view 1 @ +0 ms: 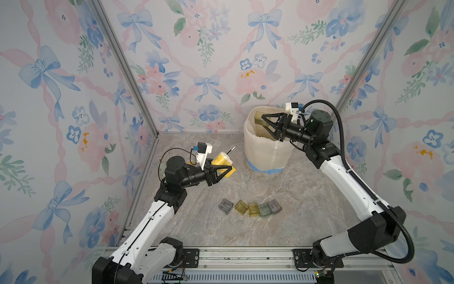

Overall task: Take out the pencil sharpener tray and clean the shavings
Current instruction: Pour the shavings into the trash bin.

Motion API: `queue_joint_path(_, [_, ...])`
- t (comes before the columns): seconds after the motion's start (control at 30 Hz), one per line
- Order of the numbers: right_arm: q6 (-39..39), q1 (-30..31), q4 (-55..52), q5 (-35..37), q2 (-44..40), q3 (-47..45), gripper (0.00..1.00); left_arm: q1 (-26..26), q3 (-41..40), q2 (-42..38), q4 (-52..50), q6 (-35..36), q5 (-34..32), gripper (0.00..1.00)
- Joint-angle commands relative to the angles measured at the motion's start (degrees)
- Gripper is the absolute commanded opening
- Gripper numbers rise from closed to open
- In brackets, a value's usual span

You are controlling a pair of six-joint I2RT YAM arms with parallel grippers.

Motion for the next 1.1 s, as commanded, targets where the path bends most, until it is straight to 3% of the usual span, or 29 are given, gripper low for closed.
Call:
queue_joint_path(0.0, [9.4,-0.4,4.2,3.1,0.5,1.7,0.45,0.4,-0.7,-1.1,0.8,-0.2,-0.5,0.0])
queue_joint_path(0.27, [29.3,0.2,15.6,9.0,2.6,-3.8,0.45,0.3,-0.8,-0.7,0.8,-0.2,-0.4,0.0])
queue_joint_path(0.57, [42.4,5.1,24.7,23.2,3.9,-6.0,0.45,0.3,-1.0,-0.4,0.8,-0.1,-0.4,0.0])
queue_joint_path(0.87, [45.0,11.3,30.2,39.1,4.7,-5.6,0.45,0.2,-1.1,0.2,0.8,-0.2,-0.1,0.0])
queue_joint_path(1.07, [46.2,13.0,39.3,45.2,6.0,-5.6,0.45,-0.3,-1.3,0.4,0.8,0.0,-0.1,0.0])
